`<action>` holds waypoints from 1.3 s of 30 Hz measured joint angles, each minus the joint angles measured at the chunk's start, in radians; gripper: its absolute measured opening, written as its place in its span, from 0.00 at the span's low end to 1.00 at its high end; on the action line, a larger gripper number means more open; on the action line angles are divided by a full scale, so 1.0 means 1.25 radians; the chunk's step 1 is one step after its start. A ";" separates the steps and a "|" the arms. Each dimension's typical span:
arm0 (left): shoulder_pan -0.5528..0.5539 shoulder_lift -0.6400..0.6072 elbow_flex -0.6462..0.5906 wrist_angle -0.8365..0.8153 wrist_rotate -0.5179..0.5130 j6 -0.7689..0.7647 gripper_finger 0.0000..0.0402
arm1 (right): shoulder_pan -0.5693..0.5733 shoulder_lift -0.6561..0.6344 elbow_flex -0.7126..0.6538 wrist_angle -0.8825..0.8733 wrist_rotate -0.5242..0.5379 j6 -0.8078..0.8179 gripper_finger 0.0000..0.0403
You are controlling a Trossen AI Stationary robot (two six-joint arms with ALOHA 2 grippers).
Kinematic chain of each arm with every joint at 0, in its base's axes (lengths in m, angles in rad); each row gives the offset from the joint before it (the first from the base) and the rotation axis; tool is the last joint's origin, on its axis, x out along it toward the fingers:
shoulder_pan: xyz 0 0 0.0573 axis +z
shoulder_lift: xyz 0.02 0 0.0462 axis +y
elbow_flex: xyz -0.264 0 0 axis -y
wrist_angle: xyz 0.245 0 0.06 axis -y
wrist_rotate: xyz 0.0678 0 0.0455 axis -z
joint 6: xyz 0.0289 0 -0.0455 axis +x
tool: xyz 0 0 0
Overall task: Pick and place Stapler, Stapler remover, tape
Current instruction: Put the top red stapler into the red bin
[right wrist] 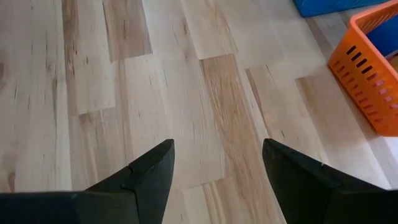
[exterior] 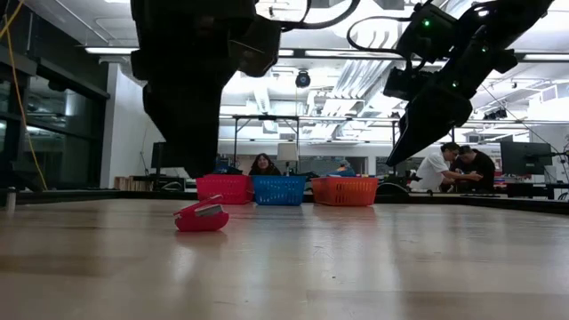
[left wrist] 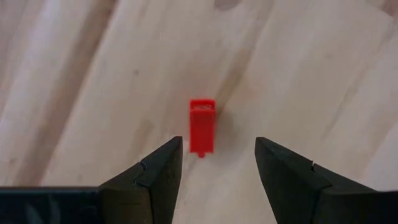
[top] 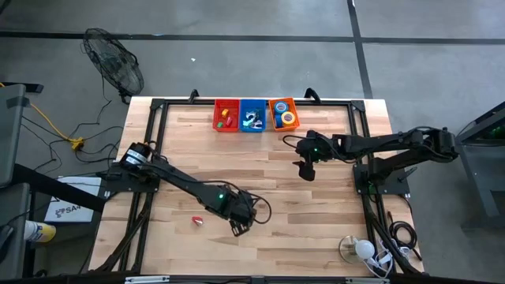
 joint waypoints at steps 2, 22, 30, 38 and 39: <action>0.000 0.000 0.000 -0.001 -0.019 0.000 0.49 | 0.000 0.000 0.000 -0.001 0.000 0.001 0.59; 0.001 0.030 0.000 -0.024 -0.037 0.004 0.73 | 0.000 0.000 0.000 -0.016 0.000 0.004 0.59; 0.018 0.067 0.000 -0.001 -0.058 0.025 0.74 | 0.000 0.000 0.000 -0.018 0.000 0.003 0.59; 0.034 0.092 0.002 0.006 -0.018 0.041 0.71 | 0.000 0.000 -0.001 -0.024 0.000 0.003 0.59; 0.034 0.092 0.002 0.007 -0.017 0.039 0.69 | 0.000 0.000 -0.001 -0.023 0.000 0.003 0.59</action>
